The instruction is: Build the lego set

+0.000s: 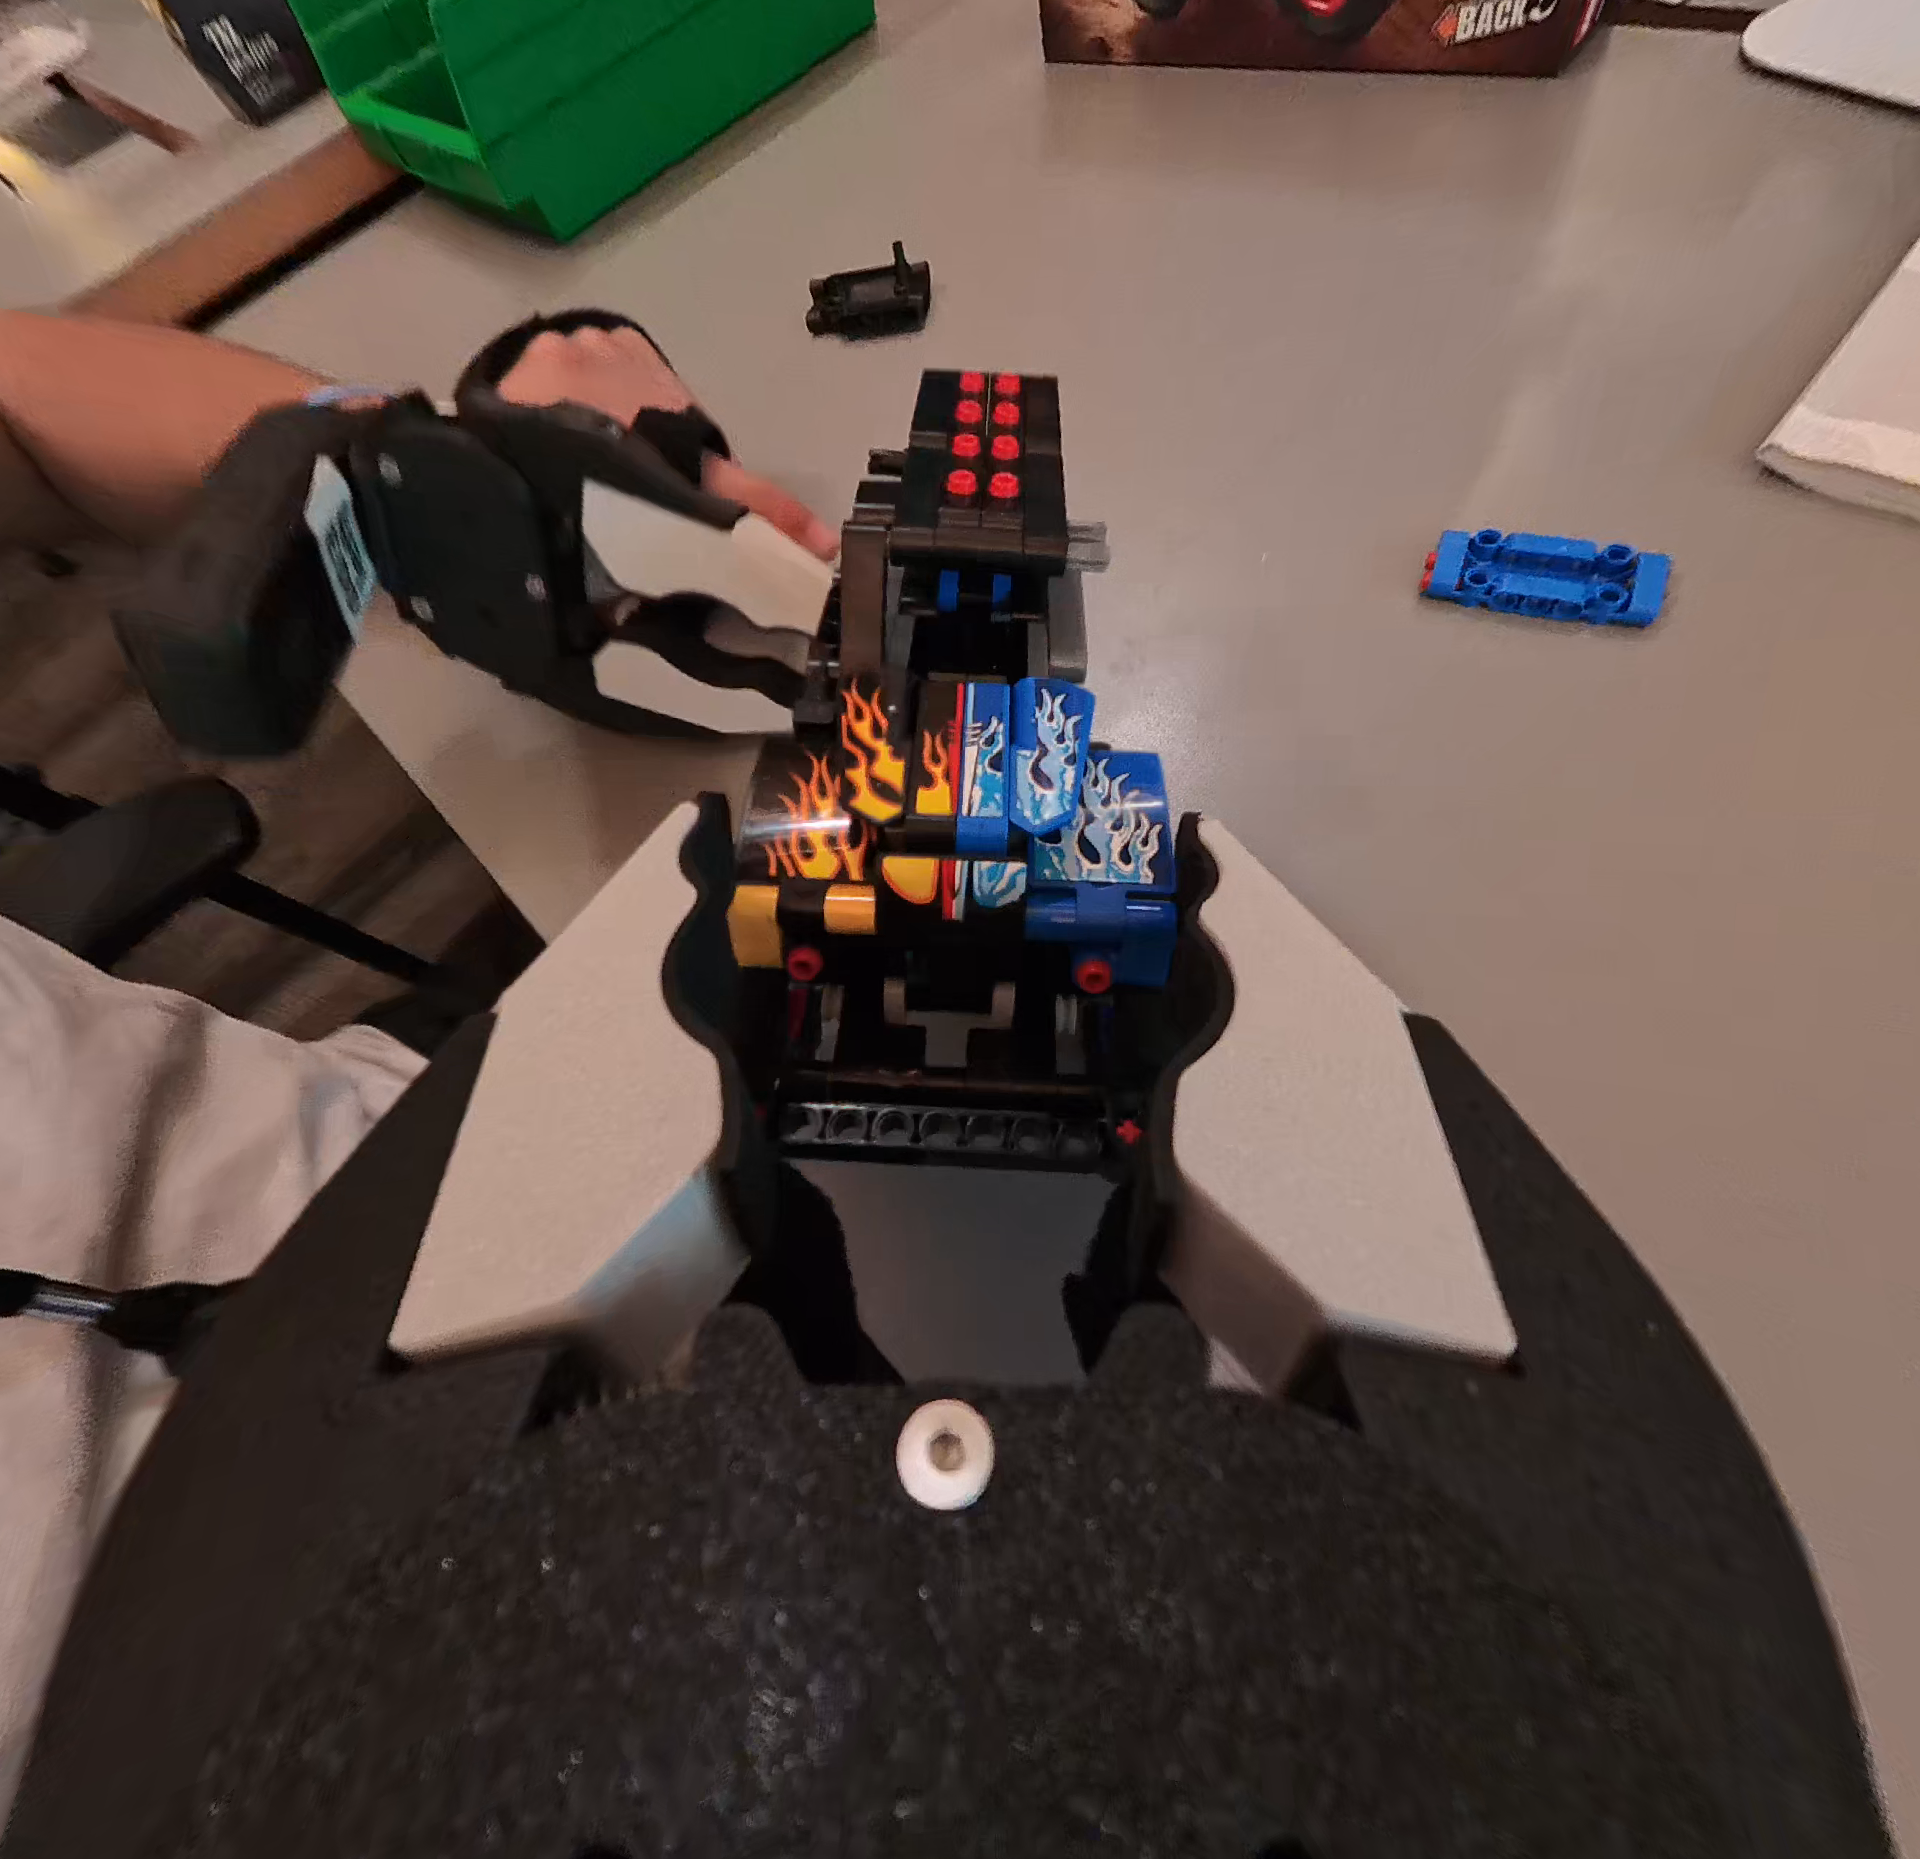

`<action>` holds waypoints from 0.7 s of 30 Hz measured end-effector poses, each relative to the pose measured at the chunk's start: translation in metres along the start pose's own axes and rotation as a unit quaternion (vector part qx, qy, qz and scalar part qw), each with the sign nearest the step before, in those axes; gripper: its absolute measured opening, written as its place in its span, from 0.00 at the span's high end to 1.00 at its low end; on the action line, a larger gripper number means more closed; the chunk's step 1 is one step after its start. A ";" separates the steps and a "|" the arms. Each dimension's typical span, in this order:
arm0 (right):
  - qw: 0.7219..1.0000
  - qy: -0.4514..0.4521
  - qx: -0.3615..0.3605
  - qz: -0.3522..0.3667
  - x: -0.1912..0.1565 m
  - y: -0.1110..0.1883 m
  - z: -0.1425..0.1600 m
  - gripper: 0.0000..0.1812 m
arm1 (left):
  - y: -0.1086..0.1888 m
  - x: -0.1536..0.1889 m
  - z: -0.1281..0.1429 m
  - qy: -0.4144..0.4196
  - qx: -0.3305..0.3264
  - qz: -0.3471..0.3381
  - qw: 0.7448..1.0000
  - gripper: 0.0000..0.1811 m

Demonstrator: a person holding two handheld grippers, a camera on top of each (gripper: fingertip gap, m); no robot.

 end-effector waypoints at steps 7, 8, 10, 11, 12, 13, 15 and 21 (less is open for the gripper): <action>0.999 0.045 0.009 0.025 0.002 -0.013 -0.003 0.53 | 0.011 -0.016 0.008 0.151 0.065 0.057 0.985 0.87; 0.998 0.050 0.013 0.034 0.001 -0.016 -0.003 0.53 | 0.014 -0.023 0.010 0.177 0.073 0.051 0.980 0.88; 0.996 0.066 0.014 0.056 -0.001 -0.021 0.001 0.53 | 0.020 -0.040 0.008 0.246 0.099 0.041 0.963 0.88; 0.995 0.066 0.024 0.068 -0.001 -0.021 0.000 0.53 | 0.023 -0.050 0.006 0.285 0.111 0.030 0.952 0.89; 0.995 0.056 0.029 0.073 -0.001 -0.021 0.000 0.53 | 0.025 -0.058 0.002 0.322 0.125 0.026 0.938 0.89; 0.996 0.047 0.035 0.072 -0.001 -0.021 0.000 0.53 | 0.027 -0.063 -0.002 0.353 0.137 0.027 0.925 0.89; 0.996 0.035 0.041 0.068 0.000 -0.021 0.001 0.53 | 0.028 -0.068 -0.009 0.387 0.147 0.029 0.910 0.90; 0.998 0.034 0.049 0.026 -0.004 -0.012 -0.012 0.55 | 0.023 -0.075 -0.007 0.411 0.120 0.001 0.904 0.97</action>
Point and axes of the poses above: each gripper's, where its closed fingertips meet, y back along the fingers, z out of its underside, x = y × z across the jaws, the point moved 2 cm from there along y, back along the fingers, and after that the axes turned 9 degrees about -y, right-handed, at the moved point
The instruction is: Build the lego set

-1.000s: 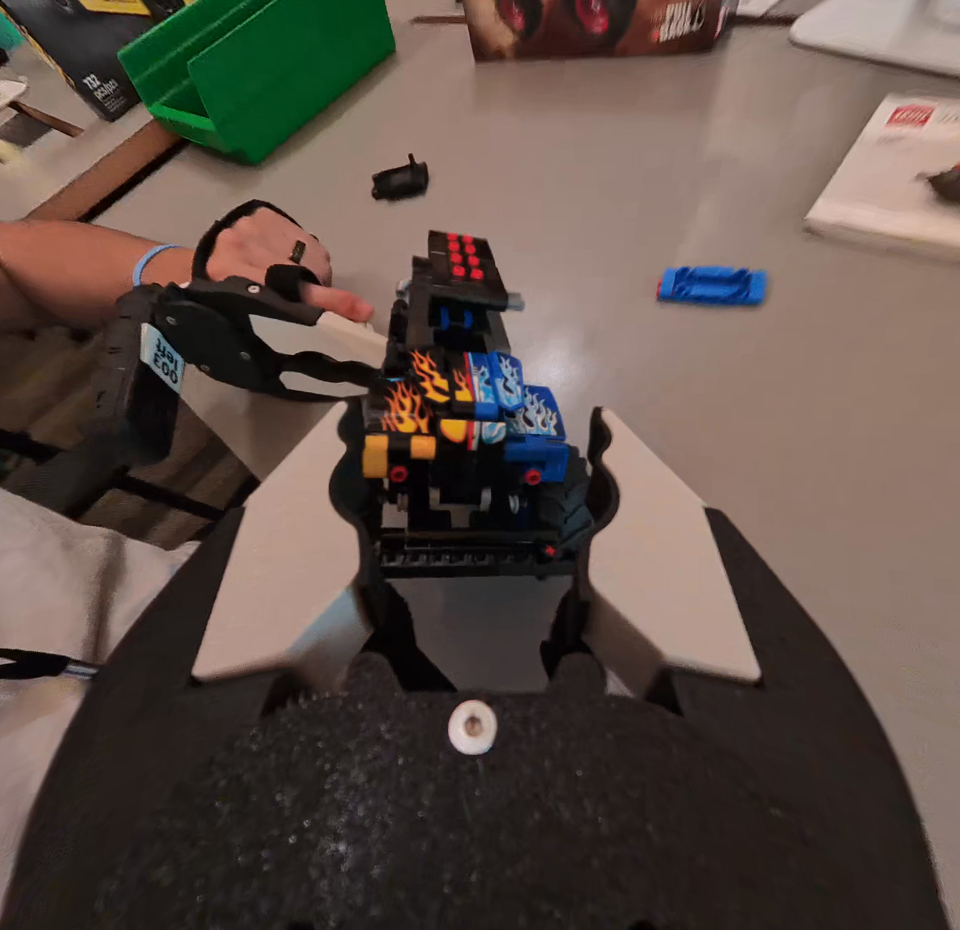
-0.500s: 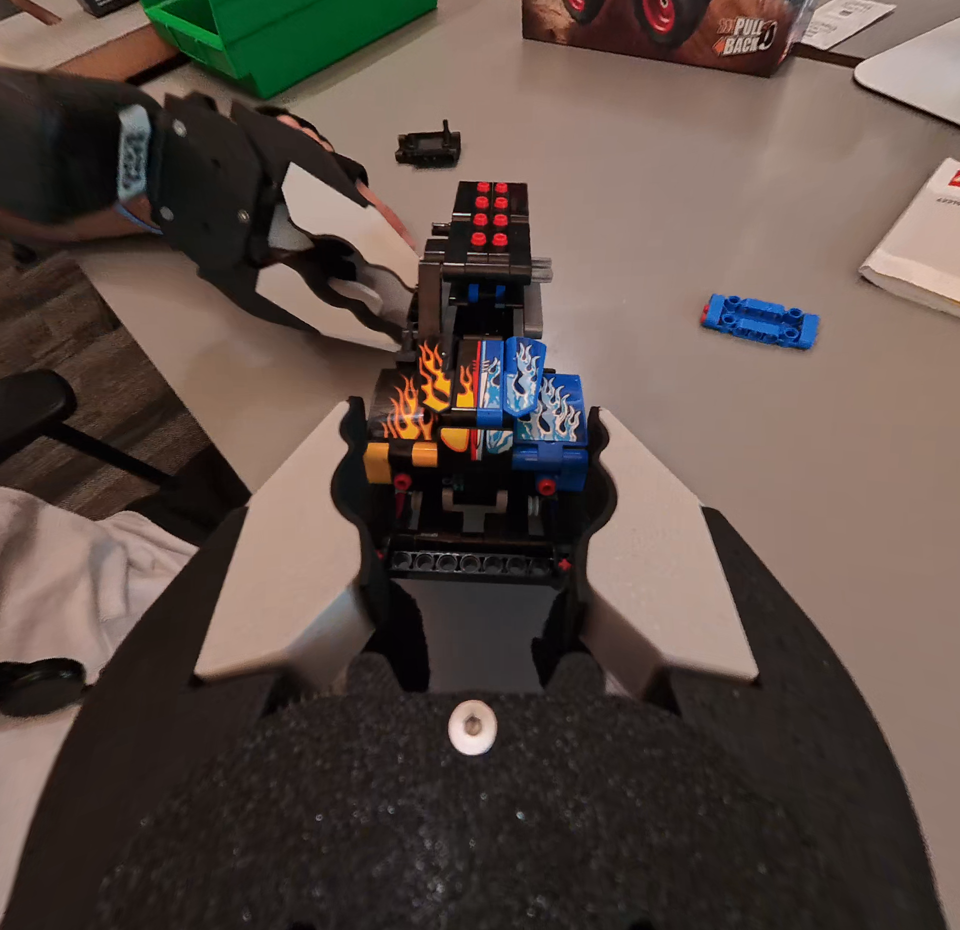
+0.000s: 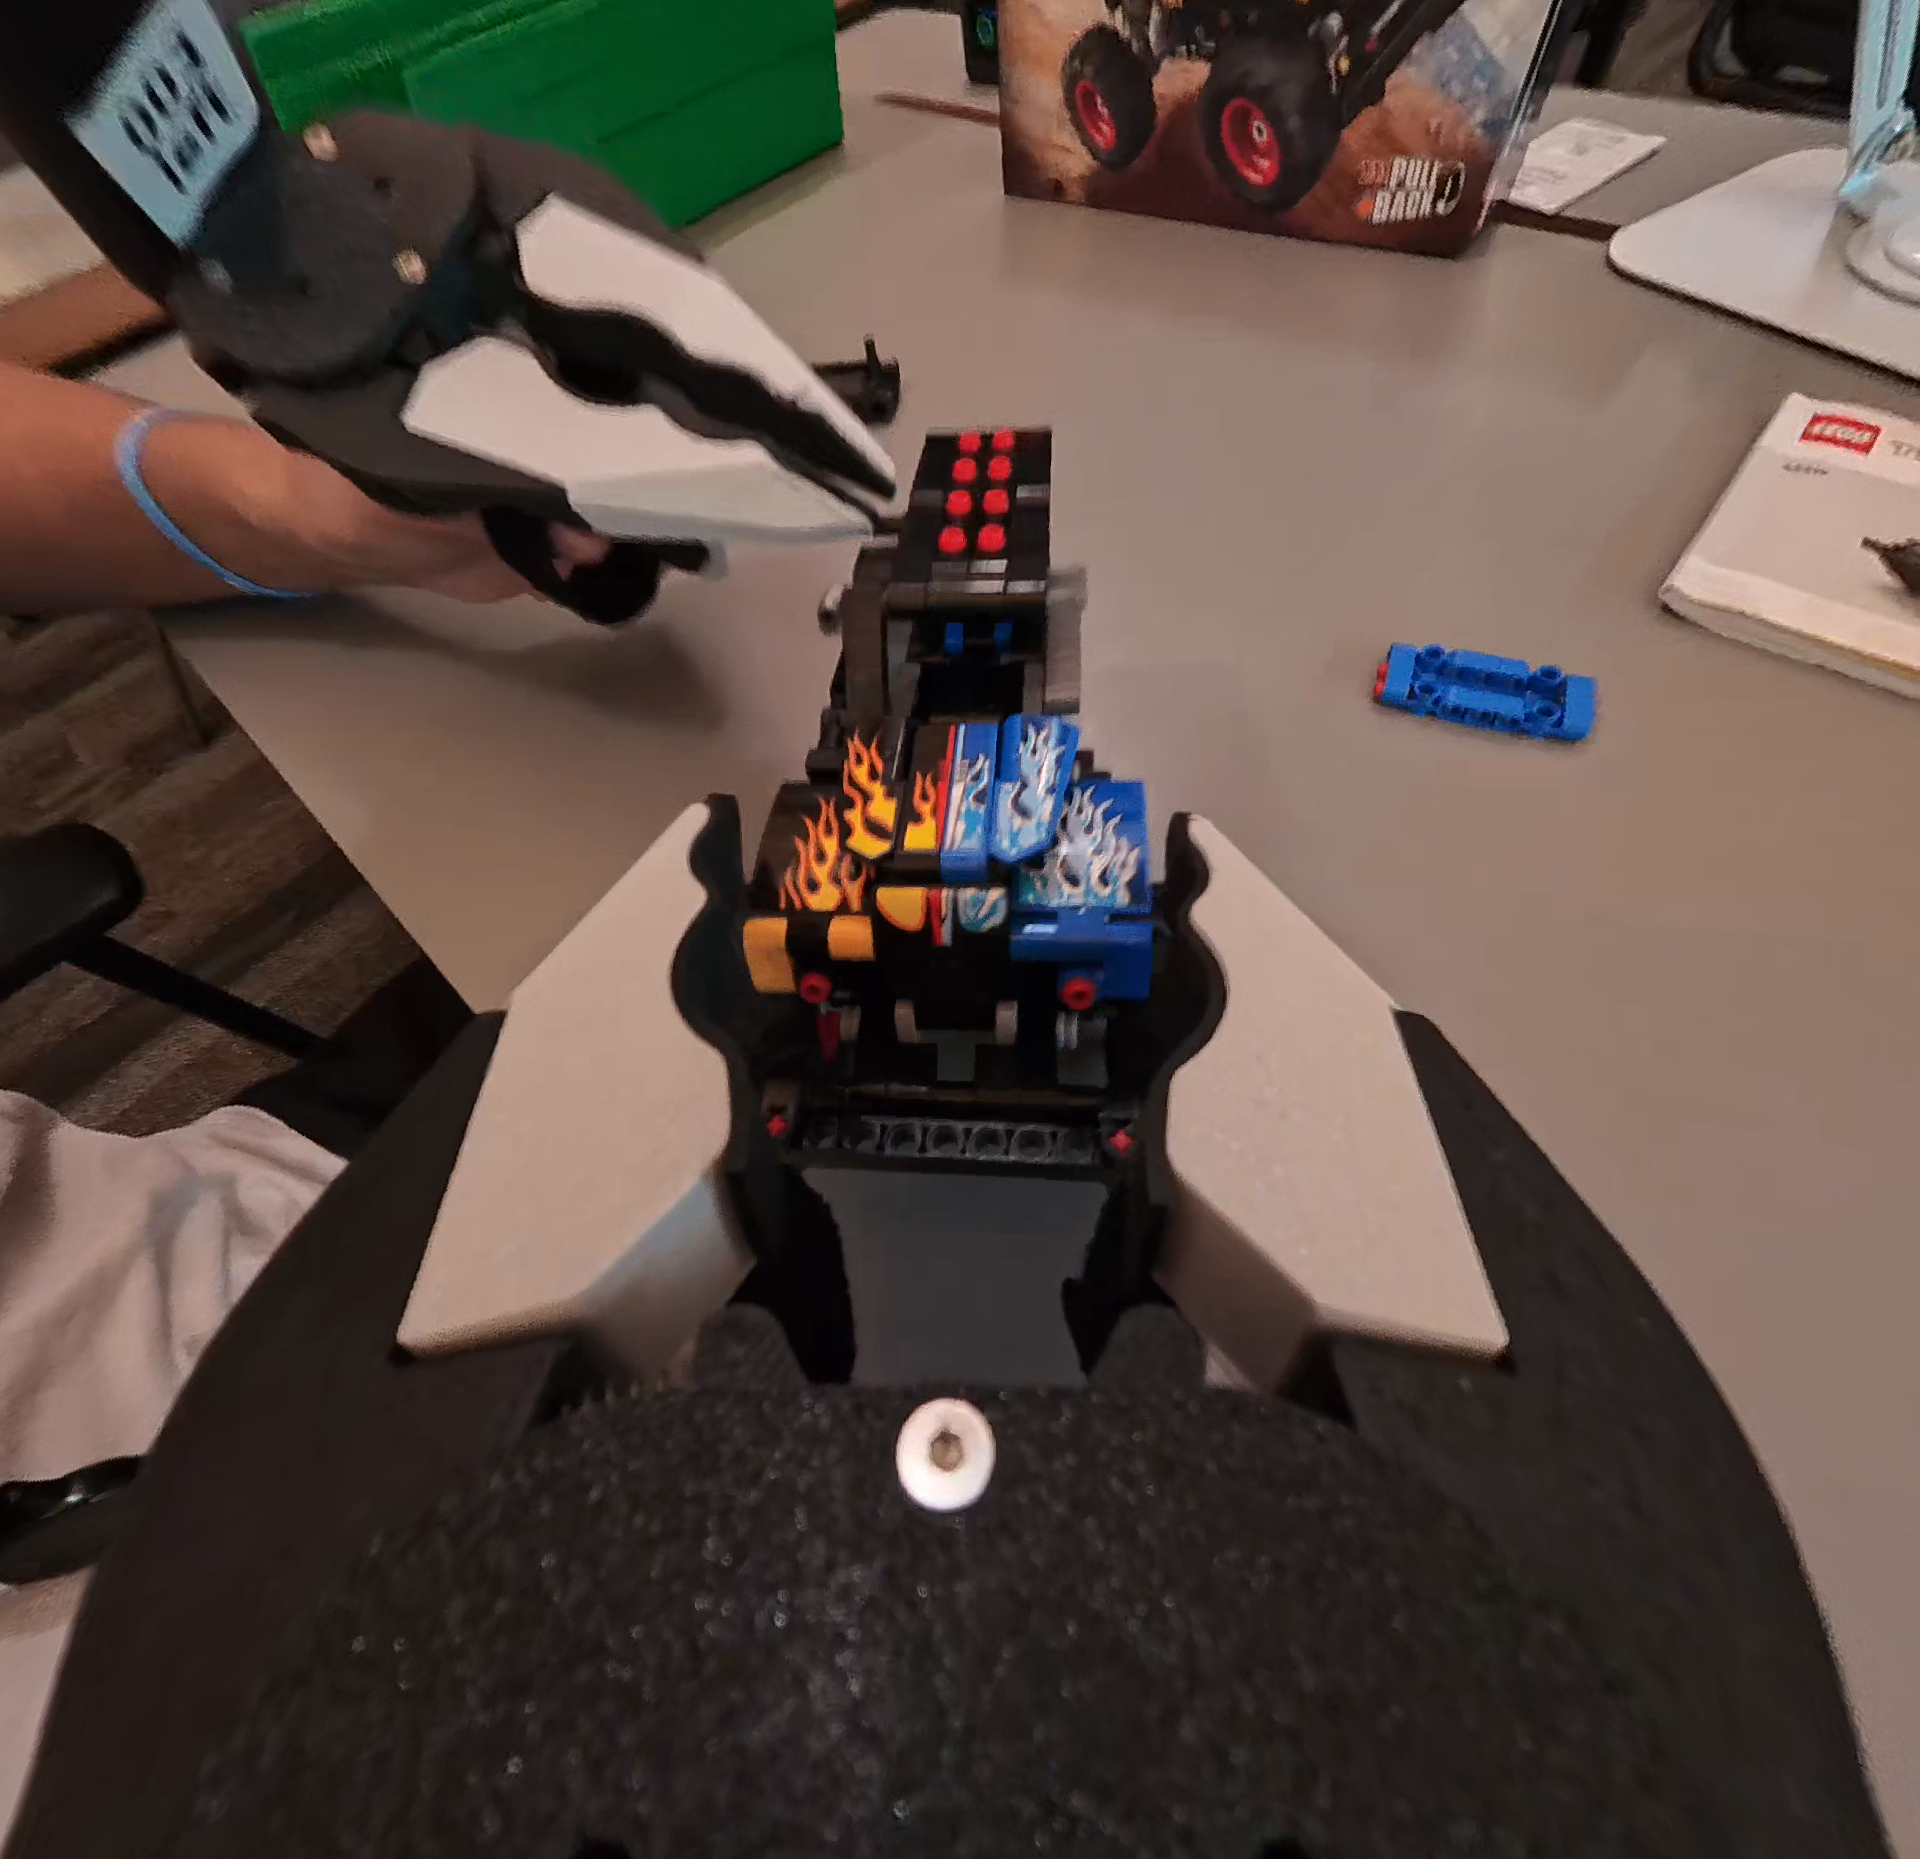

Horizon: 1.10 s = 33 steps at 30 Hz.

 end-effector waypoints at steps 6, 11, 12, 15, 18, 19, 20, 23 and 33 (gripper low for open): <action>0.994 0.060 -0.001 -0.089 0.023 -0.002 -0.031 0.72 | -0.002 -0.001 0.003 -0.025 -0.014 -0.033 0.999 0.96; 0.940 0.094 -0.047 -0.325 0.028 -0.022 -0.042 0.82 | 0.000 -0.007 0.007 -0.035 -0.028 -0.058 0.997 0.96; 0.924 0.105 -0.074 -0.360 0.027 -0.027 -0.041 0.83 | 0.000 -0.008 0.008 -0.034 -0.031 -0.063 0.997 0.96; 0.887 0.143 -0.129 -0.419 0.031 -0.046 -0.045 0.82 | -0.001 -0.014 0.011 -0.037 -0.039 -0.082 0.995 0.97; 0.860 0.183 -0.152 -0.451 0.031 -0.058 -0.046 0.87 | -0.003 -0.019 0.012 -0.046 -0.041 -0.091 0.994 0.98; 0.853 0.198 -0.161 -0.455 0.031 -0.060 -0.044 0.89 | -0.003 -0.021 0.012 -0.044 -0.041 -0.092 0.994 0.98; 0.852 0.209 -0.155 -0.454 0.031 -0.063 -0.045 0.91 | -0.004 -0.022 0.013 -0.038 -0.040 -0.092 0.994 0.98; 0.849 0.225 -0.131 -0.459 0.029 -0.065 -0.045 0.91 | -0.005 -0.024 0.013 -0.029 -0.030 -0.074 0.996 0.98; 0.859 0.226 -0.071 -0.454 0.027 -0.063 -0.042 0.92 | -0.012 -0.017 0.003 0.054 0.002 0.186 0.981 0.53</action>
Point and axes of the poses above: each gripper's, where its closed fingertips meet, y back along the fingers, z out of its underside, x = y × z across the jaws, the point moved 2 cm from there along y, back along the fingers, and after that the axes turned 9 degrees about -y, right-handed, at the moved point
